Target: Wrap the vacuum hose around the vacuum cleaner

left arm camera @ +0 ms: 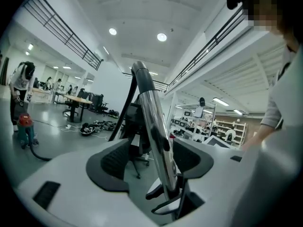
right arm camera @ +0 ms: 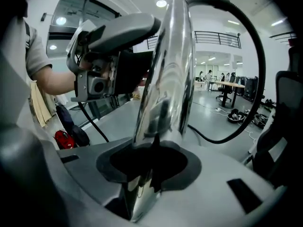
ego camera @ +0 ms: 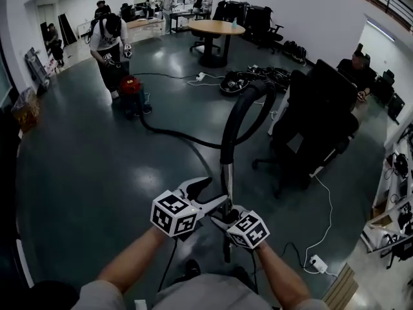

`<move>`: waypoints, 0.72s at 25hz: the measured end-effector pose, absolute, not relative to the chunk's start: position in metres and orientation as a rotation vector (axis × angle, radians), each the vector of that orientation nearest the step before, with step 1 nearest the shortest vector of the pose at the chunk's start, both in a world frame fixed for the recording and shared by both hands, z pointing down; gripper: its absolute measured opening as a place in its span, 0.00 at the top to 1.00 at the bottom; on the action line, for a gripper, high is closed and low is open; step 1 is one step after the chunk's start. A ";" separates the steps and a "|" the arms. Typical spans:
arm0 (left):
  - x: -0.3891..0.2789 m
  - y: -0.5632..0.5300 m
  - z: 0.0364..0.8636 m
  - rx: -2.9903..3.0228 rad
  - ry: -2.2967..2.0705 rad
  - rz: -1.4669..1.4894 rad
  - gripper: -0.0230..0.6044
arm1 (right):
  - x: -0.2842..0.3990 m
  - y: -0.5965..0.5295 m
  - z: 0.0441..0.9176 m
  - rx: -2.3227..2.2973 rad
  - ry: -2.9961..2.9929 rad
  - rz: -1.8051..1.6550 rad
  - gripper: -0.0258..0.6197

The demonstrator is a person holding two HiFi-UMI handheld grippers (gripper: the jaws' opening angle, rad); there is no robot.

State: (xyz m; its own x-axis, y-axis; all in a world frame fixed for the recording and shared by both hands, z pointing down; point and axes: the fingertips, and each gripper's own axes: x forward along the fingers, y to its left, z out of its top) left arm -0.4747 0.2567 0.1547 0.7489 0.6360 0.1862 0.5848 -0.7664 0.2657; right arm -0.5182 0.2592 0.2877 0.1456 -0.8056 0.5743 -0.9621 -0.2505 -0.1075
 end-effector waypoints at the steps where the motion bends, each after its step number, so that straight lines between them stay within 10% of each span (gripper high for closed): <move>1: -0.474 0.262 0.155 2.729 1.002 0.395 0.51 | -0.519 0.263 0.290 2.138 -1.695 0.795 0.75; 14: -0.426 0.311 0.162 2.750 1.004 0.410 0.51 | -0.537 0.289 0.314 1.943 -1.724 0.831 0.75; 18: -0.418 0.321 0.157 2.754 0.928 0.382 0.69 | -0.542 0.294 0.313 1.884 -1.836 0.850 0.75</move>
